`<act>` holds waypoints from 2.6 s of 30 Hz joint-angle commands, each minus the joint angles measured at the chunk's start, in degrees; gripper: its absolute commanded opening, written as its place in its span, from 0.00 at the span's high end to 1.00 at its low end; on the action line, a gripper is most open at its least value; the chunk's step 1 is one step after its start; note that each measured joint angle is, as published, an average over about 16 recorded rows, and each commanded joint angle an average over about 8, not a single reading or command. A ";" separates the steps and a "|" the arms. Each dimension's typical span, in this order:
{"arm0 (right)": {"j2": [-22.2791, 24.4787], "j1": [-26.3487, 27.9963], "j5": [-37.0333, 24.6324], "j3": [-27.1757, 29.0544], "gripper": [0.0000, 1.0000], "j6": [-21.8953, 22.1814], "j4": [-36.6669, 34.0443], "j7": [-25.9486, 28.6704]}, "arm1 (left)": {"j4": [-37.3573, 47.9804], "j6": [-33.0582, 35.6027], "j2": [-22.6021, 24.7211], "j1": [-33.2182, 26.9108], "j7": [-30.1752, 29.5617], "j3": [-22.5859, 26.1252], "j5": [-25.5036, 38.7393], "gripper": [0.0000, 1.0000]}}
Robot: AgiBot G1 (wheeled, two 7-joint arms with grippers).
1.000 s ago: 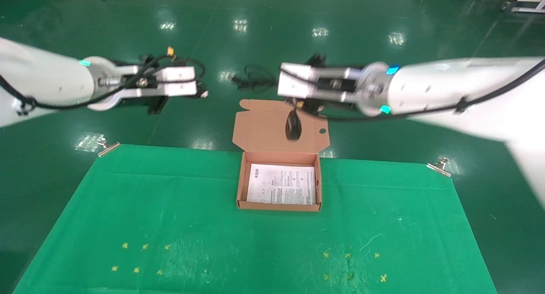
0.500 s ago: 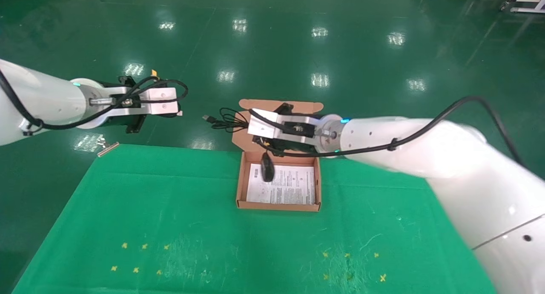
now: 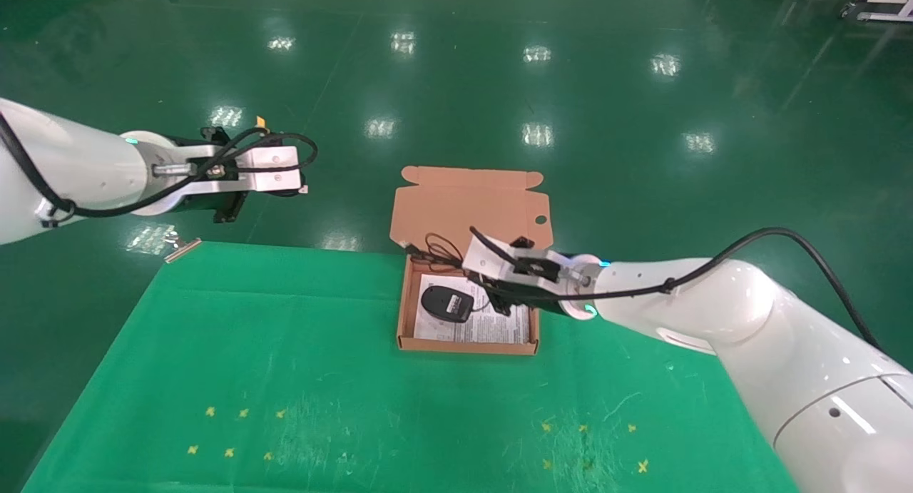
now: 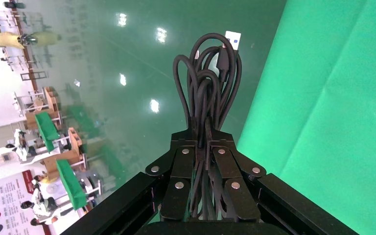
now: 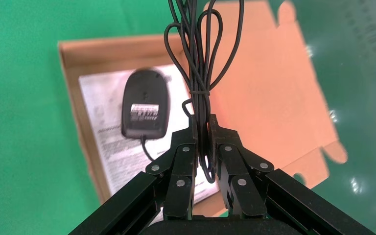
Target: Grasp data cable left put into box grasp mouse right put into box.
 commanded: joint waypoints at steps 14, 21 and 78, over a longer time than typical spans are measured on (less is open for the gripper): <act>3.02 -0.59 1.09 -0.66 0.00 0.04 1.72 0.81 | 0.76 -4.22 5.17 2.85 0.77 1.93 0.48 1.00; 10.65 -0.18 0.22 0.24 0.00 -0.28 8.64 3.42 | 4.93 -13.19 11.57 7.06 2.11 3.97 1.26 1.00; 30.34 6.06 -25.17 -2.29 0.00 -11.79 42.06 21.09 | 13.09 -29.11 10.92 -2.32 -6.42 16.85 -10.46 0.00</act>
